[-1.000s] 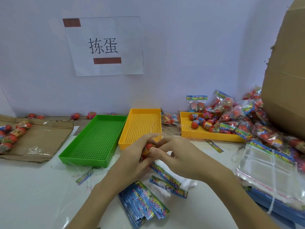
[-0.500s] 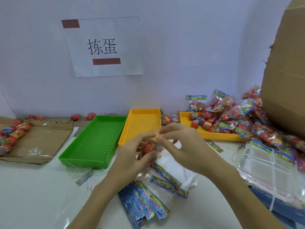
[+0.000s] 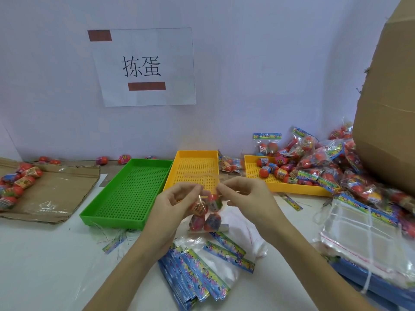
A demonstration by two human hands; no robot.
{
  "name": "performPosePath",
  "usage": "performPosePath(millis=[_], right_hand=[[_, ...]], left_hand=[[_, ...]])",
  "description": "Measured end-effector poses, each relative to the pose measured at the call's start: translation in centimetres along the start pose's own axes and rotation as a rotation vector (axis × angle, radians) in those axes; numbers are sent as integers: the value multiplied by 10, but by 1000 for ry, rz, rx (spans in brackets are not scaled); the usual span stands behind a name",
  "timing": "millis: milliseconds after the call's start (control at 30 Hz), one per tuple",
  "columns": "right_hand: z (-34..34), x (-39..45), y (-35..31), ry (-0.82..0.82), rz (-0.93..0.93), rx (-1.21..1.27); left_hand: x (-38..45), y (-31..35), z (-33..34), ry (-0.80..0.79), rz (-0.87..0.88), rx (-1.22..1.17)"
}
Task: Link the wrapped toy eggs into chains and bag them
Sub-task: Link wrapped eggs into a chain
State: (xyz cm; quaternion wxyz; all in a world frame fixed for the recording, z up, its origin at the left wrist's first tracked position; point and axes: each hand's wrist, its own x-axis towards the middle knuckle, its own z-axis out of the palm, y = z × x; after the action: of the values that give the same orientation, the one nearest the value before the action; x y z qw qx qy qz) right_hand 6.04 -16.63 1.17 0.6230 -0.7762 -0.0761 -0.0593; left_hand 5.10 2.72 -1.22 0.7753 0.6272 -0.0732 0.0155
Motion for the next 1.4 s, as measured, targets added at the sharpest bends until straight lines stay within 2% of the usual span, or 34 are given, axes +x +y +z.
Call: performPosePath(millis=[233, 467, 600, 667, 733, 800, 867, 1000, 1167, 1400], right_hand=[[-5, 4, 1, 13, 73, -55], [-10, 3, -2, -54, 45, -36], [-10, 3, -2, 2, 64, -66], [-3, 0, -1, 113, -45, -143], [8, -6, 1, 236, -315, -318], [21, -13, 1, 274, -580, -530], [31, -18, 0, 277, -692, -667], [30, -18, 0, 247, -655, -666], [23, -16, 1, 181, -604, -637], [5, -7, -5, 58, -694, -645]], left_hand=[[-1, 4, -5, 71, -92, -163], [1, 7, -6, 155, -136, -205], [0, 5, -3, 142, -160, -171], [-1, 4, -1, 143, -135, -107], [-2, 3, 0, 153, -104, -59], [-4, 3, 3, 151, -65, -29], [-6, 3, 6, 121, -8, 5], [-7, 4, 7, 78, 102, 51], [-6, 3, 4, 43, 263, 360], [-7, 3, 2, -18, 430, 615]])
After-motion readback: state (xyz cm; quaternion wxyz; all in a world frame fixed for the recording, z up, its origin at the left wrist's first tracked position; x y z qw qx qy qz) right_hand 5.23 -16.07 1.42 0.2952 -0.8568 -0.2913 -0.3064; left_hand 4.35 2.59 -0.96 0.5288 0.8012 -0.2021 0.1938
